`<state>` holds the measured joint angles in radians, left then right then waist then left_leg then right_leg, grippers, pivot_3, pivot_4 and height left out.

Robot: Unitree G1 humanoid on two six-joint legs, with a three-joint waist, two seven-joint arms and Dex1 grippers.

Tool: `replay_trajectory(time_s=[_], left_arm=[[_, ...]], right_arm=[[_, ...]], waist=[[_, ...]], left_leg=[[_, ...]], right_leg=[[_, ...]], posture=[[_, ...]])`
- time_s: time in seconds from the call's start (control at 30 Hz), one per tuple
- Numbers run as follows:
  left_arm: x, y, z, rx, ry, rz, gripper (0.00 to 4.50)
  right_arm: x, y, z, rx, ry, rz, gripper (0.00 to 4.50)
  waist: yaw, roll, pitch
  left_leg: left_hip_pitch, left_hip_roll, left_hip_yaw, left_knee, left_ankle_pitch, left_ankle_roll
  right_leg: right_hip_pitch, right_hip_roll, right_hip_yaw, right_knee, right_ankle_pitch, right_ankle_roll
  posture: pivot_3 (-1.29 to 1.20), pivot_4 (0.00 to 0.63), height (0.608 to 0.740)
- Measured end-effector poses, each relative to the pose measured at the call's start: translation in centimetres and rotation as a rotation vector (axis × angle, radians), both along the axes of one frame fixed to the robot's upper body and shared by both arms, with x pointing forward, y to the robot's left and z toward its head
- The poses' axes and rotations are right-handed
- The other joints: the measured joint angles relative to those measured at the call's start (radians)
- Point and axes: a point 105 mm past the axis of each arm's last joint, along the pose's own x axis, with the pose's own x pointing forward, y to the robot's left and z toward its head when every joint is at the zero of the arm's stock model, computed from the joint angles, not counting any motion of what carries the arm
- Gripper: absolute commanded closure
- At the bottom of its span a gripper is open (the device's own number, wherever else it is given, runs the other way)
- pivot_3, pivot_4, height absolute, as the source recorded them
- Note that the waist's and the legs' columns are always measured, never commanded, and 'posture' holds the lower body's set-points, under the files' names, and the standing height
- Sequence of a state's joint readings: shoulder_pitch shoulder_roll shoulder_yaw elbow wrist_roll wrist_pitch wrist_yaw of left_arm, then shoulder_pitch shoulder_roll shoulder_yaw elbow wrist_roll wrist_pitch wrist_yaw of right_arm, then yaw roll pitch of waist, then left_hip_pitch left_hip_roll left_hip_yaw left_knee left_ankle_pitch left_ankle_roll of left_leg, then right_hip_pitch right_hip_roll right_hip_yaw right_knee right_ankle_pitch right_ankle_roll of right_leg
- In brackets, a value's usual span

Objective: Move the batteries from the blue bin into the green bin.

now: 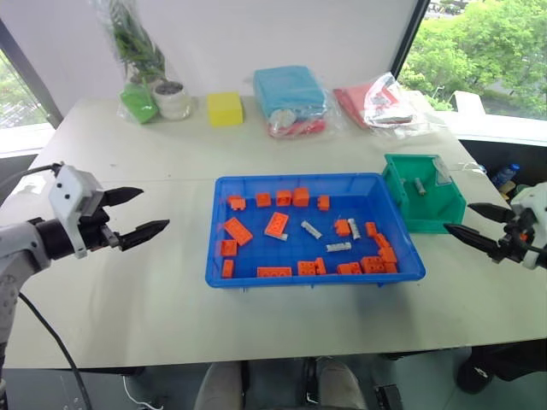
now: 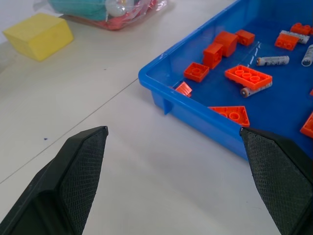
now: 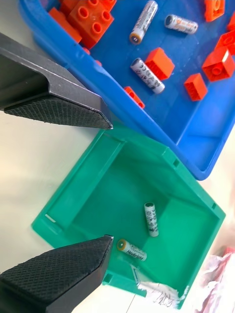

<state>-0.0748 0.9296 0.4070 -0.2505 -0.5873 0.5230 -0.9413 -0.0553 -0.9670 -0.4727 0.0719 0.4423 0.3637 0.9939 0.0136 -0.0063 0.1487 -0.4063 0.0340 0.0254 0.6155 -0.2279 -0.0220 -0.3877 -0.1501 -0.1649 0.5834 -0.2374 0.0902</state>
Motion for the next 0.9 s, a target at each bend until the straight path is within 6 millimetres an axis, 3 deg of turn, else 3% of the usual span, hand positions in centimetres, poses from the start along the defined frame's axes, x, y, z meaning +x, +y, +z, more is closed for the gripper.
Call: replay_trajectory(time_s=[0.07, 0.23, 0.37, 0.57, 0.77, 0.9], left_arm=[[-0.1, -0.3, -0.1, -0.023, 0.01, -0.011, 0.0], [-0.8, -1.3, -0.3, -0.022, 0.026, -0.057, 0.0], [-1.3, -2.0, -0.4, 0.01, 0.049, -0.123, 0.0], [-1.9, -4.0, 0.8, 0.085, 0.077, -0.301, 0.0], [-2.6, -5.9, 1.4, 0.109, 0.114, -0.441, 0.0], [-3.5, -6.6, 1.3, 0.125, 0.137, -0.486, 0.0]], right_arm=[[0.4, 0.2, 0.5, 0.011, -0.008, 0.016, 0.06], [1.5, 1.2, 1.7, -0.023, -0.01, 0.094, 0.06], [3.3, 4.4, 3.0, -0.073, -0.015, 0.269, 0.06], [6.9, 13.8, 6.7, -0.208, -0.075, 0.716, 0.06], [9.4, 23.3, 4.9, -0.449, -0.039, 1.091, 0.06], [10.0, 25.1, 2.2, -0.667, -0.003, 1.21, 0.06]], waist=[[0.0, 0.0, 0.0], [-0.001, 0.0, 0.0], [-0.004, 0.0, 0.0], [-0.02, 0.001, 0.001], [-0.032, -0.002, 0.0], [-0.025, -0.002, 0.001]], left_leg=[[0.0, 0.0, 0.0, 0.0, 0.0, 0.0], [0.0, 0.0, 0.001, 0.0, 0.0, 0.0], [0.001, 0.001, 0.002, 0.0, 0.0, 0.0], [0.001, 0.002, 0.003, 0.0, 0.0, 0.0], [-0.001, 0.001, 0.006, 0.0, 0.001, -0.001], [0.0, 0.001, 0.005, 0.0, 0.002, -0.002]], right_leg=[[0.0, 0.0, 0.0, 0.001, 0.0, 0.0], [-0.001, 0.0, 0.001, 0.001, 0.0, 0.0], [-0.002, 0.0, 0.001, 0.002, 0.0, 0.0], [-0.005, 0.0, 0.002, 0.006, 0.001, 0.001], [-0.008, 0.0, 0.004, 0.015, 0.003, 0.003], [-0.01, 0.0, 0.005, 0.015, 0.003, 0.002]], posture=[[0.0, 0.15, 0.704], [0.0, 0.15, 0.704], [0.0, 0.15, 0.704], [0.0, 0.15, 0.704], [0.0, 0.15, 0.704], [0.0, 0.15, 0.704]])
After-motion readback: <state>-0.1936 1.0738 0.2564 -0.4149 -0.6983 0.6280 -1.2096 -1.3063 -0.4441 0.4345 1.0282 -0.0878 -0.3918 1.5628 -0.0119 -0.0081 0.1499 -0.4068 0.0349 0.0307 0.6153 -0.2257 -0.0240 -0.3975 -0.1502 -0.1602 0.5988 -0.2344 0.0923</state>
